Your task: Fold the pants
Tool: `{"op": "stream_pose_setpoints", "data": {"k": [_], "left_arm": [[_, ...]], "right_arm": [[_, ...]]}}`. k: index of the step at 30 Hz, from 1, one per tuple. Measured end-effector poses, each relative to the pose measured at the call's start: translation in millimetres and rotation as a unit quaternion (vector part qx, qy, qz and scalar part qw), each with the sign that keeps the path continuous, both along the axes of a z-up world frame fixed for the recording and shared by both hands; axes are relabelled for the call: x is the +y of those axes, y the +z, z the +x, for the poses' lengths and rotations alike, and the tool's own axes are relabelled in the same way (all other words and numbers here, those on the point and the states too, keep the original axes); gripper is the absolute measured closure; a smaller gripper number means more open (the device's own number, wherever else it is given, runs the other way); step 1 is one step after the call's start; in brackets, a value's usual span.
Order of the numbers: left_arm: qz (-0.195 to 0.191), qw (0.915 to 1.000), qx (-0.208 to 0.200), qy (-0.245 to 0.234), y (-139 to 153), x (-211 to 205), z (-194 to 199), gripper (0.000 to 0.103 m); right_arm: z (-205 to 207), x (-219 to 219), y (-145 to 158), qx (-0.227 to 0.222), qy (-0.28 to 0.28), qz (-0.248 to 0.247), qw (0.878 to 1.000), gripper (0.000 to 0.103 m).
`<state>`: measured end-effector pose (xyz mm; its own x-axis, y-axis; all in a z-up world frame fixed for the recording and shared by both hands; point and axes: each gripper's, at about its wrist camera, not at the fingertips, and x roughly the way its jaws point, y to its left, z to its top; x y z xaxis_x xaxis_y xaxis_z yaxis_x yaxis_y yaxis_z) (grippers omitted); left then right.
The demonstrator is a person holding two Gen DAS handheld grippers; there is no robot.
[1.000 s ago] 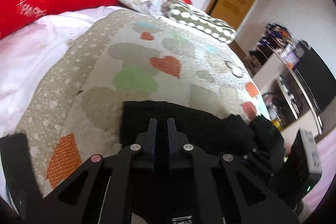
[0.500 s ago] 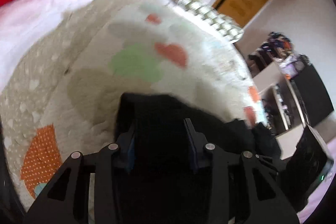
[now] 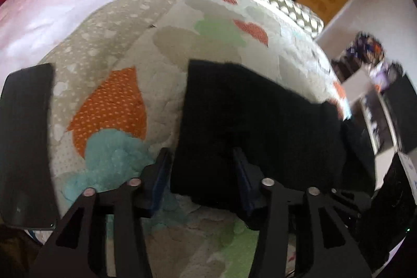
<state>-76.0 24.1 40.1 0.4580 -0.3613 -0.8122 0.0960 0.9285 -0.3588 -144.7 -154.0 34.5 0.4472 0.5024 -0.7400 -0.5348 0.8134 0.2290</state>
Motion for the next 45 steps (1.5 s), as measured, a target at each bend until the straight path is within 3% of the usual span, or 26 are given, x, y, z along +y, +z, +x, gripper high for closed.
{"op": "stream_pose_setpoints", "data": {"k": [2, 4, 7, 10, 13, 14, 15, 16, 18, 23, 25, 27, 28, 29, 32, 33, 35, 37, 39, 41, 45], "left_arm": [[0.02, 0.9993, -0.02, 0.024, 14, 7, -2, 0.036], [0.034, 0.9976, -0.046, 0.039, 30, 8, -4, 0.035], [0.052, 0.994, -0.089, 0.038, 50, -4, -11, 0.035], [0.055, 0.993, -0.104, 0.014, 55, -25, -12, 0.035], [0.071, 0.9919, -0.104, -0.019, 50, -57, -7, 0.035], [0.077, 0.9915, -0.1, -0.031, 45, -68, -4, 0.035], [0.08, 0.9913, -0.097, -0.04, 41, -77, -3, 0.035], [0.084, 0.9913, -0.089, -0.049, 35, -84, -2, 0.035], [0.092, 0.9913, -0.073, -0.059, 25, -93, -2, 0.035], [0.105, 0.9901, -0.072, -0.058, 18, -98, -4, 0.035], [0.098, 0.9911, -0.07, -0.056, 18, -96, -3, 0.035], [0.098, 0.9915, -0.068, -0.053, 17, -97, -3, 0.035], [0.101, 0.9911, -0.067, -0.053, 16, -99, -2, 0.035], [0.105, 0.9907, -0.068, -0.054, 16, -100, -2, 0.035], [0.107, 0.9901, -0.072, -0.056, 21, -103, -2, 0.034], [0.106, 0.9901, -0.074, -0.055, 24, -104, -2, 0.034], [0.1, 0.99, -0.08, -0.059, 29, -107, -1, 0.034], [0.098, 0.9886, -0.088, -0.072, 35, -116, 0, 0.034], [0.095, 0.9873, -0.09, -0.09, 39, -127, 2, 0.034], [0.084, 0.9845, -0.089, -0.125, 42, -145, 4, 0.029], [0.076, 0.9698, -0.1, -0.209, 44, -189, 11, 0.026]], "right_arm": [[-7, -25, 23, -0.026, -0.022, 0.005, 0.999, 0.05], [-10, -57, 42, -0.055, -0.073, -0.013, 0.996, 0.044], [-1, -110, 54, -0.085, -0.176, -0.092, 0.976, 0.032], [25, -141, 38, -0.054, -0.224, -0.172, 0.958, 0.021], [43, -153, 8, -0.019, -0.219, -0.212, 0.952, 0.024], [44, -157, 0, -0.018, -0.219, -0.229, 0.949, 0.035], [43, -165, -6, -0.012, -0.23, -0.236, 0.944, 0.065], [37, -174, -7, -0.007, -0.24, -0.223, 0.945, 0.078], [21, -200, 4, -0.004, -0.26, -0.165, 0.951, 0.095], [-52, -271, 35, -0.012, -0.332, -0.098, 0.938, 0.1], [-81, -297, 25, 0.012, -0.357, -0.098, 0.929, 0.098], [-100, -320, 11, 0.041, -0.377, -0.081, 0.922, 0.083], [-108, -330, 7, 0.046, -0.389, -0.073, 0.917, 0.083], [-117, -338, 7, 0.045, -0.396, -0.057, 0.915, 0.082], [-134, -351, 19, 0.031, -0.426, -0.061, 0.902, 0.055], [-137, -353, 23, 0.025, -0.429, -0.067, 0.9, 0.055], [-136, -358, 36, 0.008, -0.43, -0.052, 0.901, 0.055], [-124, -353, 45, -0.01, -0.415, -0.043, 0.909, 0.052], [-102, -346, 49, -0.019, -0.399, -0.052, 0.915, 0.042], [-76, -335, 46, -0.018, -0.376, -0.057, 0.925, 0.042], [-33, -305, 45, -0.021, -0.314, -0.048, 0.948, 0.042]]}}
